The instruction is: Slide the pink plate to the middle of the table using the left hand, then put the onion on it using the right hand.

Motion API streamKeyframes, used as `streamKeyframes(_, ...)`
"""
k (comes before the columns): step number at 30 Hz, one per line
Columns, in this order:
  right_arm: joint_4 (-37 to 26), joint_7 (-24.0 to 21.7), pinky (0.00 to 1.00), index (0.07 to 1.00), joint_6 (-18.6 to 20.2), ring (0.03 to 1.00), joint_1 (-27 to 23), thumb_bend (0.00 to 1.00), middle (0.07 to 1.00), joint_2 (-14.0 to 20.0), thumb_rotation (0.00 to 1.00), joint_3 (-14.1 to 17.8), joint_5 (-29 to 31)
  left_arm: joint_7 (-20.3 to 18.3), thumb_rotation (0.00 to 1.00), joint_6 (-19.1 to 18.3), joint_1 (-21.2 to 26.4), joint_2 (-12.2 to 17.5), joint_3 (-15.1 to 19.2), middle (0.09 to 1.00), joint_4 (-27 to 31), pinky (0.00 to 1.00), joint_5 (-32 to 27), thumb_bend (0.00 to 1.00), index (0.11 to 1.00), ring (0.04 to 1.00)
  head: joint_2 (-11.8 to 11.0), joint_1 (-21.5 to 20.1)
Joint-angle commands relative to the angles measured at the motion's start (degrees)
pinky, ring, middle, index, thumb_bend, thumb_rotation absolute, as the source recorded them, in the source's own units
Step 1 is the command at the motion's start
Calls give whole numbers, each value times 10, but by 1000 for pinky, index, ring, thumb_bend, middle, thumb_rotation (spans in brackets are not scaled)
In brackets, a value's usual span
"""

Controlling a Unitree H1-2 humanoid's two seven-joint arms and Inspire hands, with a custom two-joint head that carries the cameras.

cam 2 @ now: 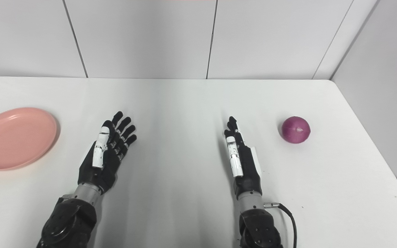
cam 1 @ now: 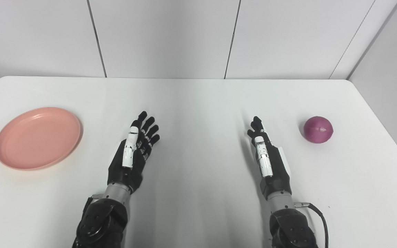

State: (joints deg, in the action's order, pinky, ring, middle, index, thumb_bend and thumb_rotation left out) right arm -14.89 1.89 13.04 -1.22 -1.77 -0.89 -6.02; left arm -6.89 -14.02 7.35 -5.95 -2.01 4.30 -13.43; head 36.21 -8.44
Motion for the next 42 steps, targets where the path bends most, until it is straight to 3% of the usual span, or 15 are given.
streamKeyframes(1, -20, 2, 998, 982, -26, 954, -10, 231, 973, -1, 1000, -2, 1, 0, 1000, -2, -1, 2, -1, 977, 3, 956, 0, 455, 972, 962, -1, 0)
streamKeyframes(26, -15, 0, 994, 985, -33, 954, -11, 210, 972, 1, 1000, -2, 6, 0, 1000, 0, 0, 2, -1, 975, -1, 950, 2, 455, 969, 958, -4, 3)
streamKeyframes(33, -14, -5, 1000, 999, -36, 966, -6, 229, 986, 10, 1000, 1, 14, 2, 1000, 4, 2, -5, -9, 975, -8, 949, 9, 458, 967, 960, -19, 50)
streamKeyframes(40, -3, -17, 1000, 1000, -50, 987, -2, 228, 999, 33, 1000, 12, 38, 12, 1000, 18, 1, -23, -26, 973, -22, 950, 30, 467, 964, 959, -43, 127)
streamKeyframes(42, -2, -18, 1000, 1000, -51, 990, -2, 214, 1000, 35, 1000, 14, 42, 15, 1000, 20, 1, -26, -28, 969, -25, 948, 31, 468, 961, 955, -43, 127)
